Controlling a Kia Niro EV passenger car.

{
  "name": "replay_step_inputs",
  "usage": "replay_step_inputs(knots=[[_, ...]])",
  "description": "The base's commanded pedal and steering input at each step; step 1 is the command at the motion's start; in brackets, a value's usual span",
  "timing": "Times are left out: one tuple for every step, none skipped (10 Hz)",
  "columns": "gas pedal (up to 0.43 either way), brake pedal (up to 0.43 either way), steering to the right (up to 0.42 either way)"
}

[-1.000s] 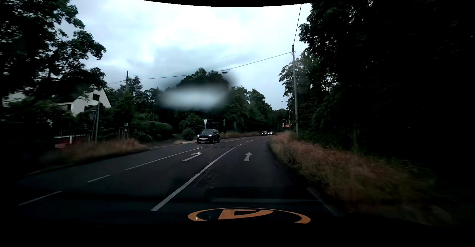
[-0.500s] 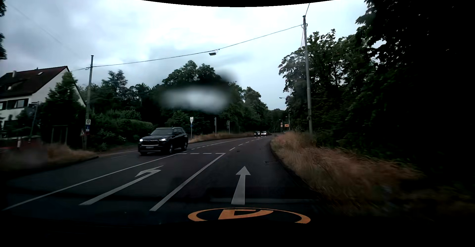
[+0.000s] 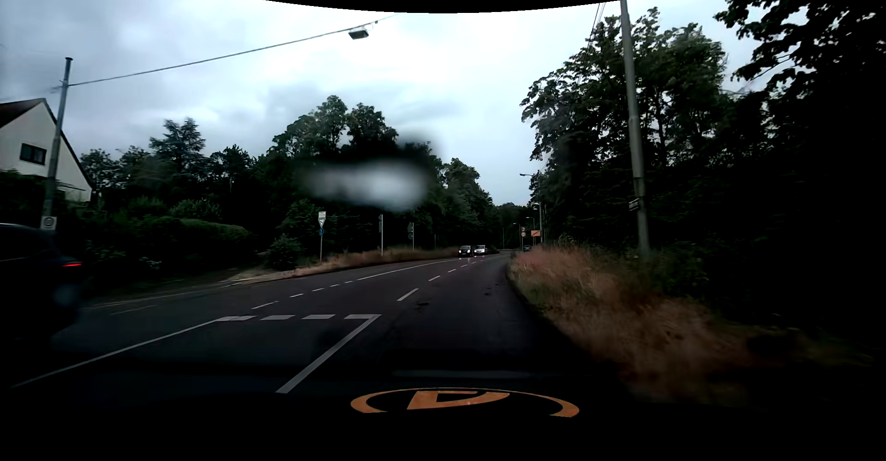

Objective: Follow the waypoints while adhering to traffic rules and regulations

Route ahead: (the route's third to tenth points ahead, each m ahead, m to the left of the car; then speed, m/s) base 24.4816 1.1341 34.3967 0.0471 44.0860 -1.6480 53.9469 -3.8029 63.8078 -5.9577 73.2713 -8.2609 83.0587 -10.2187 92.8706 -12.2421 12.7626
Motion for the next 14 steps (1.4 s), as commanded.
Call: replay_step_inputs(knots=[[0.150,0.000,0.023],[0.150,0.000,0.023],[0.138,0.000,0.026],[0.098,0.000,0.026],[0.028,0.000,0.026],[0.028,0.000,0.027],[0.028,0.000,0.028],[0.028,0.000,0.031],[0.028,0.000,0.031],[0.047,0.000,0.031],[0.047,0.000,0.031],[0.047,0.000,0.030],[0.039,0.000,0.028],[0.039,0.000,0.027]])
